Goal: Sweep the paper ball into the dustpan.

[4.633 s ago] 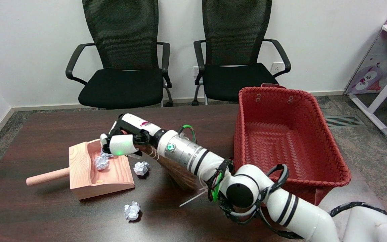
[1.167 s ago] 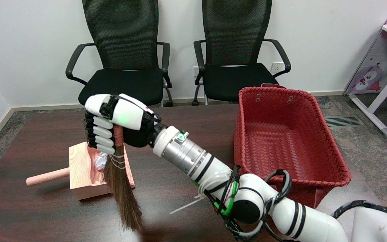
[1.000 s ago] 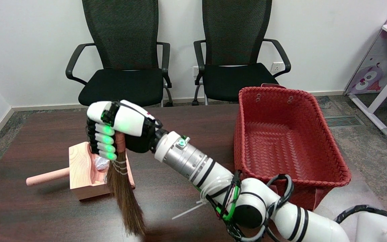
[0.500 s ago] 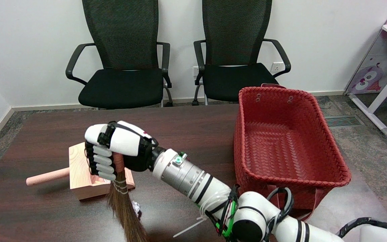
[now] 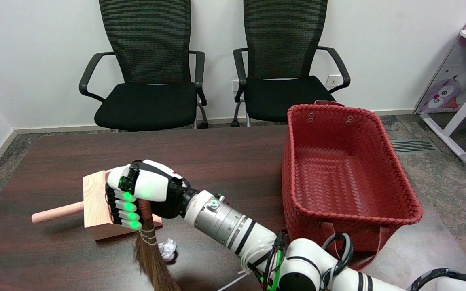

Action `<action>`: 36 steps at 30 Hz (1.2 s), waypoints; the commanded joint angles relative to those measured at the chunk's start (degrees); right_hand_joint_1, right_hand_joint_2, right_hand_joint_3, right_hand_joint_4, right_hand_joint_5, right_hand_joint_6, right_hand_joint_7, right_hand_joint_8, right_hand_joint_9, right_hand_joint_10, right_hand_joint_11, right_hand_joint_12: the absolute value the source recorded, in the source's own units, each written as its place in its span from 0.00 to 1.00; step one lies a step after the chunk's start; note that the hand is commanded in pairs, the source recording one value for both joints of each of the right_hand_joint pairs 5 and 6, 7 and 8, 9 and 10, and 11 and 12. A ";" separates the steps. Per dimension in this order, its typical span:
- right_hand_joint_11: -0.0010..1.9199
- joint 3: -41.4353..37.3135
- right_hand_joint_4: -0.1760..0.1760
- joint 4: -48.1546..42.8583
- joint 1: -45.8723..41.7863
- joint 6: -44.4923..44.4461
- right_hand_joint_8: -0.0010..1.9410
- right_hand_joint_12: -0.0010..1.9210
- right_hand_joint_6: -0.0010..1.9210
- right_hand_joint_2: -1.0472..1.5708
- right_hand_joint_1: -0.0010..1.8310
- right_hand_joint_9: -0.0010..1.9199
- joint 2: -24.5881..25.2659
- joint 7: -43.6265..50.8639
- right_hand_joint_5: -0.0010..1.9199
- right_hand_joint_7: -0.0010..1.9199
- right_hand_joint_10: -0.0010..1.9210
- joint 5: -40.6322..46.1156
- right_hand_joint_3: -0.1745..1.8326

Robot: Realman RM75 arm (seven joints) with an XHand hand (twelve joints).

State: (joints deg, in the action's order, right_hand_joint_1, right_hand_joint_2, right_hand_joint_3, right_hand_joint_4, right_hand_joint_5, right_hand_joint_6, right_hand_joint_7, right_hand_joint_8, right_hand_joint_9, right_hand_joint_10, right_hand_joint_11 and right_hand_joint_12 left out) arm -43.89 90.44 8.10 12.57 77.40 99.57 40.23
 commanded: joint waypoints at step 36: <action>1.00 -0.69 0.50 -5.84 15.24 0.07 0.99 1.00 1.00 1.00 0.46 1.00 -11.46 0.17 1.00 1.00 1.00 0.73 0.73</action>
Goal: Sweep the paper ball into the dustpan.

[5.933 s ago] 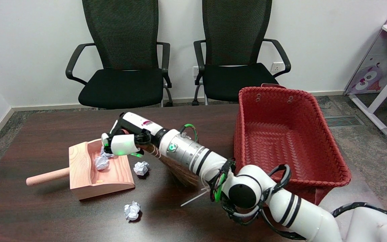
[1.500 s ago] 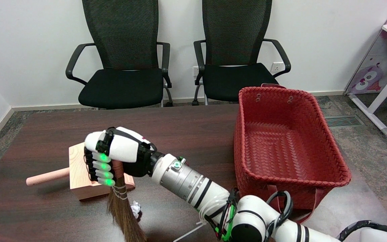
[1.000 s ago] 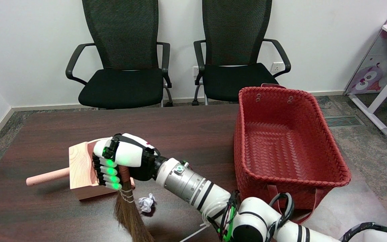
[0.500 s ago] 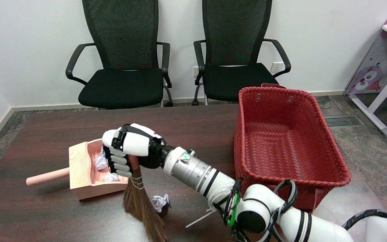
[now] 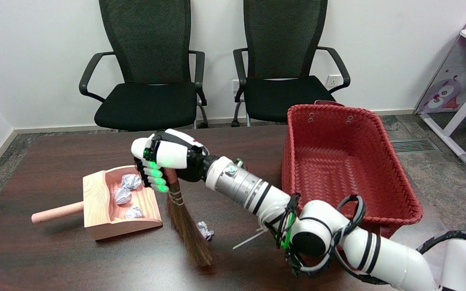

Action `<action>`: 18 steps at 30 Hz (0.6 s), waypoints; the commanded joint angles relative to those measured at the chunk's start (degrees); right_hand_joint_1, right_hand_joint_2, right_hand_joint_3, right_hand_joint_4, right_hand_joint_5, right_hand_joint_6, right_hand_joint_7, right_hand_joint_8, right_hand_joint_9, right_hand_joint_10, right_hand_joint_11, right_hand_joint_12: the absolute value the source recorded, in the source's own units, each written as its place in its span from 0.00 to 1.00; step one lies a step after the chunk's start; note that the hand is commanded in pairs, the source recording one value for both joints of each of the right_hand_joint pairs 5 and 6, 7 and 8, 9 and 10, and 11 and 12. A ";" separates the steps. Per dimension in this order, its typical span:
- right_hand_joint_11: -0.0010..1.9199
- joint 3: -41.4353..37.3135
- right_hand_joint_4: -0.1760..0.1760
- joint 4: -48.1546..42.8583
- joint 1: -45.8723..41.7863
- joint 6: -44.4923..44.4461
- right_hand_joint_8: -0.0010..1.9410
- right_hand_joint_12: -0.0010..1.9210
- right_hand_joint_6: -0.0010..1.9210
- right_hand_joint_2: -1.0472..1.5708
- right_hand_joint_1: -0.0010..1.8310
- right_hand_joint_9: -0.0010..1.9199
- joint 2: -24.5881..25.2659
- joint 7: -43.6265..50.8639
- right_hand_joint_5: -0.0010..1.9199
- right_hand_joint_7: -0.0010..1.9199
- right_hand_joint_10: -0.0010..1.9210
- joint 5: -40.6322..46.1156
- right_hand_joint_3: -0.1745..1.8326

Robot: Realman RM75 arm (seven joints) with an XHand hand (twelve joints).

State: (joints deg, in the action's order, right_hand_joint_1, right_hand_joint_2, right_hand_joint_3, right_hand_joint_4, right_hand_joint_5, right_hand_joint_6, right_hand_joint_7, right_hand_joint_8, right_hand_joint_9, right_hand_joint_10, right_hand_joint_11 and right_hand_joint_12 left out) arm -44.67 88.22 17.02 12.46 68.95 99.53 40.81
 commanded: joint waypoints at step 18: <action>1.00 0.81 0.49 -1.36 10.66 4.36 0.99 1.00 1.00 1.00 0.48 1.00 -5.23 0.49 1.00 1.00 1.00 0.15 0.70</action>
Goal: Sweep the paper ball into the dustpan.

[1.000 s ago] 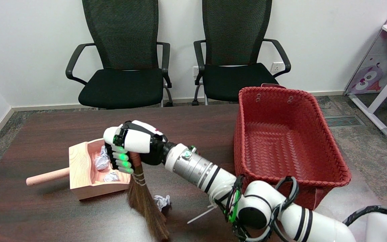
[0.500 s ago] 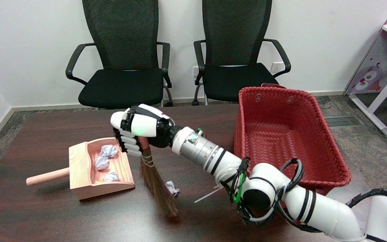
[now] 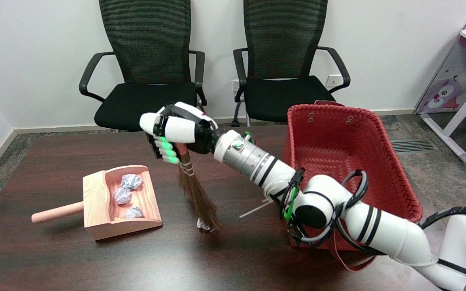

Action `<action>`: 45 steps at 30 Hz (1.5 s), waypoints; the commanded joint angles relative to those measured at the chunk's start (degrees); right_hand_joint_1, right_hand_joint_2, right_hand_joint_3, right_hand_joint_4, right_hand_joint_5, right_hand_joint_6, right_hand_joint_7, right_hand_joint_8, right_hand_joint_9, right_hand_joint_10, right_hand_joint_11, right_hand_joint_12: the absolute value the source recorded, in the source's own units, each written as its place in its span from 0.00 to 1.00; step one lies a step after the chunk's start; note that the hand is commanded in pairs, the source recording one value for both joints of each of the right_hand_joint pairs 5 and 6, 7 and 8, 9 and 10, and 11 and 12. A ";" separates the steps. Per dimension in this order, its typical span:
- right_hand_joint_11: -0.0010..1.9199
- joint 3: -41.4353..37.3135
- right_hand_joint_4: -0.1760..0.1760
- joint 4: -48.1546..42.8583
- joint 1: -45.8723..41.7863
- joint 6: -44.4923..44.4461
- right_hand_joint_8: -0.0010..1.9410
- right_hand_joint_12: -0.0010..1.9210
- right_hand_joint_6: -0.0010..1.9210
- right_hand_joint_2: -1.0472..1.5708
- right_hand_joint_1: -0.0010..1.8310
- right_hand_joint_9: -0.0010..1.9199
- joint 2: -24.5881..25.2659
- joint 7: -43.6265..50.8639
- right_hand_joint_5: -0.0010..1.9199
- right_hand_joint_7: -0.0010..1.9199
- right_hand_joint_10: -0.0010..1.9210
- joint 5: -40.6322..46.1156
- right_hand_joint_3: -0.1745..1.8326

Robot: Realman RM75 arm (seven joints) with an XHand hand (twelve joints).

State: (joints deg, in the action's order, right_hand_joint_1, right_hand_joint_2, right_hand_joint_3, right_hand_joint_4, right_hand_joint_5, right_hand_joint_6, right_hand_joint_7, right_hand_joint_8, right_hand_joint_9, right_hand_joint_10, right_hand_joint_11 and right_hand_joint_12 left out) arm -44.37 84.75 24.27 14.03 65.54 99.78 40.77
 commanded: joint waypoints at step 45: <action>1.00 -24.04 0.56 16.30 -39.90 13.62 0.99 1.00 1.00 1.00 0.45 1.00 37.03 46.91 1.00 1.00 1.00 -11.67 1.00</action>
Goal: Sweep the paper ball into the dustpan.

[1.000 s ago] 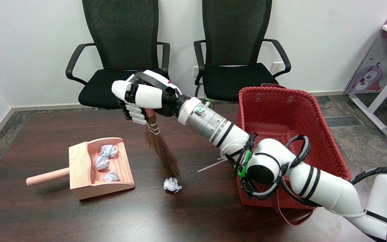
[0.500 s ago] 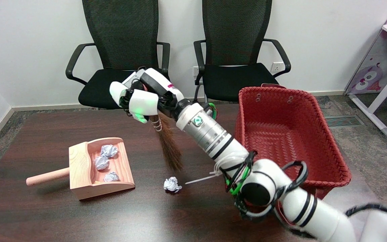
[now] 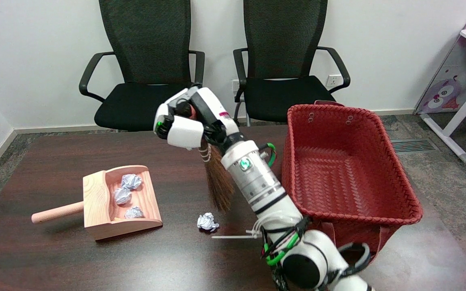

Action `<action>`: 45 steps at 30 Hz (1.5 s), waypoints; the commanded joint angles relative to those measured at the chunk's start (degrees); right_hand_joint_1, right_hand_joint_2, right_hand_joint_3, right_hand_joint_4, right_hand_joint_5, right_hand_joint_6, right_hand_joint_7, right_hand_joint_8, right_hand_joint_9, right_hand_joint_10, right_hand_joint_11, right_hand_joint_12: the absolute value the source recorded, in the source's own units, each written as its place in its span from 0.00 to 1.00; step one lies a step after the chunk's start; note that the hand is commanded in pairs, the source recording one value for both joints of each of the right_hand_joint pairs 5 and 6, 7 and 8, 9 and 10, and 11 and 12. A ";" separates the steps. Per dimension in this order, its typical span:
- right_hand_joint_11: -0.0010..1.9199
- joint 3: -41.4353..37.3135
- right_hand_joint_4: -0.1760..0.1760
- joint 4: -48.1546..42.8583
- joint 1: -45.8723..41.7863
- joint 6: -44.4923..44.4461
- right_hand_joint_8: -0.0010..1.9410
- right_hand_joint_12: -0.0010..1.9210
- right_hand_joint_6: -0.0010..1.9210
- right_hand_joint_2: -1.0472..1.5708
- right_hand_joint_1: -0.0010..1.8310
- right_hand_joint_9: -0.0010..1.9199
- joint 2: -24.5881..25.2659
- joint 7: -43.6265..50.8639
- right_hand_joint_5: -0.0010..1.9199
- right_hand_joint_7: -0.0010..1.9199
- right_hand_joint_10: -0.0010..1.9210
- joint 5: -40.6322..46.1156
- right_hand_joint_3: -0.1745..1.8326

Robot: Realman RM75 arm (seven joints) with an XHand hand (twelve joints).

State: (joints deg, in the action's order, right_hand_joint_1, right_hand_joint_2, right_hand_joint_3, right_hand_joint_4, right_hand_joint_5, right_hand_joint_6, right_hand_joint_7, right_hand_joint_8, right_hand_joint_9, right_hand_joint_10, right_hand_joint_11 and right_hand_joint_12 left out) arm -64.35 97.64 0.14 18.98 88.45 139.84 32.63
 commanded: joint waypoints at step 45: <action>1.00 -5.00 0.56 -13.16 -15.44 20.45 0.99 1.00 1.00 1.00 0.45 1.00 26.91 6.85 1.00 1.00 1.00 -8.72 1.00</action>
State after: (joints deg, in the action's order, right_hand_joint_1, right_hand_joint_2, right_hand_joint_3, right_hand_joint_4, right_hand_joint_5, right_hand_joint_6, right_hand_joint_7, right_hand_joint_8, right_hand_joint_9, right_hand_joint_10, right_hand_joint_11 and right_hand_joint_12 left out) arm -68.00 93.56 -21.78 39.68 111.33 146.53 24.32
